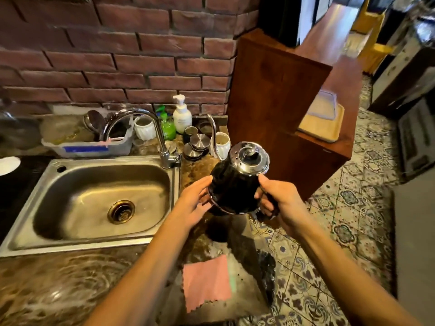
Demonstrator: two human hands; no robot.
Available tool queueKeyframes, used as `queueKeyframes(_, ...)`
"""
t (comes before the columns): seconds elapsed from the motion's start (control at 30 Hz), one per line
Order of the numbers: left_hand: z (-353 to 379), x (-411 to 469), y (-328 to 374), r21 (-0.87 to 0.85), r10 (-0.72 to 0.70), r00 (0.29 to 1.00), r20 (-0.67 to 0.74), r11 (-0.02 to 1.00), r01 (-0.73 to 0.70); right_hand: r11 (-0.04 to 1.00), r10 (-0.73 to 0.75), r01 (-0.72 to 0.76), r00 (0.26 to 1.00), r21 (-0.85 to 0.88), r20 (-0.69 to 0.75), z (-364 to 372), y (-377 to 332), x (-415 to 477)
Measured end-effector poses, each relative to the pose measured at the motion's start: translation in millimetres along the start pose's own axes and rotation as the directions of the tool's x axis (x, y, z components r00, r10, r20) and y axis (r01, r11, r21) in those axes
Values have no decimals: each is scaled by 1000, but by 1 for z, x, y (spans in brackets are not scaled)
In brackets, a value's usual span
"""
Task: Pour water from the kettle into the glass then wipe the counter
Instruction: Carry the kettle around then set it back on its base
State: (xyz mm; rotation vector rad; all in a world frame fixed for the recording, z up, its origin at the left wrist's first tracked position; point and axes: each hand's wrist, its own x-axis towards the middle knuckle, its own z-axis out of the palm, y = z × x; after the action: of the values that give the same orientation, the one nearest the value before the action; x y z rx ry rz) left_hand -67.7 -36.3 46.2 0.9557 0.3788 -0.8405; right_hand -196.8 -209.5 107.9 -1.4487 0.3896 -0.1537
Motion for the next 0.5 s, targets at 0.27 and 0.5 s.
queueKeyframes(0.27,-25,74,8,51,-11,997,-82,999,15,995,86,-88,995,-48,-44,21,62,36)
queueKeyframes(0.5,-40,106,-2,145,-57,984,-168,986,82,991,113,-120,987,-60,-112,34,92,52)
